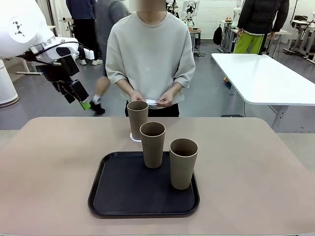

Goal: Place coasters on the table and set cups on them.
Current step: Take one Reusable plastic cup from the Flat Tray and place it on a coaster set by the human.

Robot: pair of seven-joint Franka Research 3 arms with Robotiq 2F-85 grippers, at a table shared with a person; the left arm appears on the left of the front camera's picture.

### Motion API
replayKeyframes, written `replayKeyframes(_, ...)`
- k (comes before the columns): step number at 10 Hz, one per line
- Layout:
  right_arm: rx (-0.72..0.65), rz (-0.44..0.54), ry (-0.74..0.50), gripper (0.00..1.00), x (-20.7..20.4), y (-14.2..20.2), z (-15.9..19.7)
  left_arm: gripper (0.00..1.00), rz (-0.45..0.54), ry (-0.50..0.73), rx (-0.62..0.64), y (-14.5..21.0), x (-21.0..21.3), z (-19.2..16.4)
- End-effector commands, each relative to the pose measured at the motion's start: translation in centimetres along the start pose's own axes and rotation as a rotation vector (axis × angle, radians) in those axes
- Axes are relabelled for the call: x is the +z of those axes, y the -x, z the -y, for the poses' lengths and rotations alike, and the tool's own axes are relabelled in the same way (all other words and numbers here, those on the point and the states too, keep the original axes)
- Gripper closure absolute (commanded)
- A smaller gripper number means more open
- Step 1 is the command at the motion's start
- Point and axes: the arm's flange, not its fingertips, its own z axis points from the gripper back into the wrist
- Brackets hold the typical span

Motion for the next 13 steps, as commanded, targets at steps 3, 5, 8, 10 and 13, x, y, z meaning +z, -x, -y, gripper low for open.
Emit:
replayKeyframes(3, 0.011, 0.003, -0.019, 0.00, 0.0, -0.1, 0.0, 0.00, 0.219, 0.594, 0.233, 10.2, 1.3, -0.8)
replayKeyframes(5, 0.011, 0.003, -0.019, 0.00, 0.0, -0.1, 0.0, 0.00, 0.281, 0.781, 0.311, 15.3, 2.4, -5.7)
replayKeyframes(8, 0.011, 0.003, -0.019, 0.00, 0.0, -0.1, 0.0, 0.00, 0.387, 0.861, 0.453, 22.5, 3.2, -12.4)
replayKeyframes(10, 0.011, 0.003, -0.019, 0.00, 0.0, -0.1, 0.0, 0.00, 0.443, 0.886, 0.547, 26.0, 3.2, -15.2)
replayKeyframes(13, 0.011, 0.003, -0.019, 0.00, 0.0, -0.1, 0.0, 0.00, 0.489, 0.949, 0.605, 29.2, 3.5, -18.0)
